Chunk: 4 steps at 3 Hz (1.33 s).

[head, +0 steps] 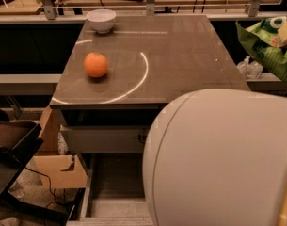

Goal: Place green rice chip bag into middle drawer

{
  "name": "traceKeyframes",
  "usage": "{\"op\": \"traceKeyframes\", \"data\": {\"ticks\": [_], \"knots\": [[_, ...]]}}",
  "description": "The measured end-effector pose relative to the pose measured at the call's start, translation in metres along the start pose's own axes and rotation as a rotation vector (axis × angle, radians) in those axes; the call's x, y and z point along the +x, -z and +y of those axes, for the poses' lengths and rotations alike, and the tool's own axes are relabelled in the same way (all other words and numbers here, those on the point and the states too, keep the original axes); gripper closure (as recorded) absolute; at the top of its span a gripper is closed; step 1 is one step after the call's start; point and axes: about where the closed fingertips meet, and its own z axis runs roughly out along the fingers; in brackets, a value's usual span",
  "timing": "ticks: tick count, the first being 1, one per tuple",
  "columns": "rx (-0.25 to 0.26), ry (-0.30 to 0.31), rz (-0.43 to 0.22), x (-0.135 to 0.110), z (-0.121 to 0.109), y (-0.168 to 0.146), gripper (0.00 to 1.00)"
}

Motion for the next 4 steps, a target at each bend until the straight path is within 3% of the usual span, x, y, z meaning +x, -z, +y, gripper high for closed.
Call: {"op": "traceKeyframes", "data": {"ticks": [1,2,4], "knots": [[-0.018,0.059,0.018,-0.005,0.005,-0.023,1.0],[-0.058,0.161,0.065,-0.009,0.019,-0.055,1.0],[-0.155,0.326,0.115,0.006,0.053,-0.088,1.0]]}}
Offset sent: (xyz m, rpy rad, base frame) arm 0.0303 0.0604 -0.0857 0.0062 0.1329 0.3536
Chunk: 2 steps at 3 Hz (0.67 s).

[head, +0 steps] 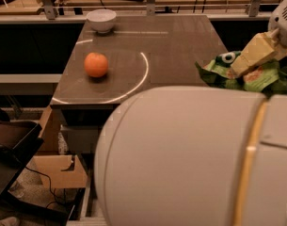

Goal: Place green rice chip bag into middle drawer

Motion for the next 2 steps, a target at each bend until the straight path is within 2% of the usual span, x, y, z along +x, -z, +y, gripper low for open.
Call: {"op": "traceKeyframes", "data": {"ticks": [2], "knots": [[-0.005,0.013,0.003,-0.0039,0.0042,-0.003,1.0]]}}
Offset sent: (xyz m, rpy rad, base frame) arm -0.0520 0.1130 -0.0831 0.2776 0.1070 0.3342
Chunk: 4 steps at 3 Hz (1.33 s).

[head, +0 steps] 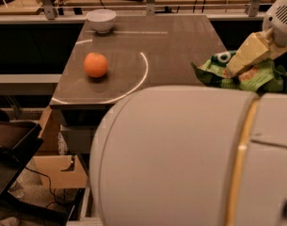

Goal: Place green rice chip bag into middle drawer

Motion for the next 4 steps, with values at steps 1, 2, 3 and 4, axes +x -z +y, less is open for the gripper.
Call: {"op": "traceKeyframes", "data": {"ticks": [1,2,3,4], "knots": [[0.0,0.0,0.0,0.0,0.0,0.0,1.0],[-0.037,0.037,0.015,-0.001,0.004,-0.018,1.0],[-0.112,0.122,0.024,0.004,0.019,-0.039,1.0],[-0.2,0.221,0.006,0.008,0.043,-0.055,1.0]]}}
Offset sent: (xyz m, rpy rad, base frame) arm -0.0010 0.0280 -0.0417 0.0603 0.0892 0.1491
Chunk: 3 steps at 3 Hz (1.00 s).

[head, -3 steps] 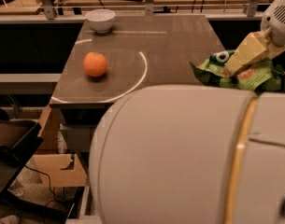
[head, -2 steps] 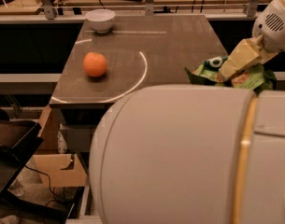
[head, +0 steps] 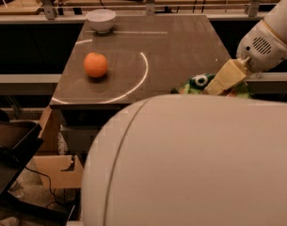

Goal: Place green rice chip bag into middle drawer

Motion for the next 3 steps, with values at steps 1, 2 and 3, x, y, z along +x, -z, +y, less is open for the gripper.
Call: {"op": "traceKeyframes", "data": {"ticks": [1,2,3], "knots": [[-0.089,0.109,-0.058,-0.007,0.024,-0.021,1.0],[-0.202,0.17,-0.115,-0.006,0.045,-0.049,1.0],[-0.295,0.19,-0.167,0.006,0.057,-0.069,1.0]]}}
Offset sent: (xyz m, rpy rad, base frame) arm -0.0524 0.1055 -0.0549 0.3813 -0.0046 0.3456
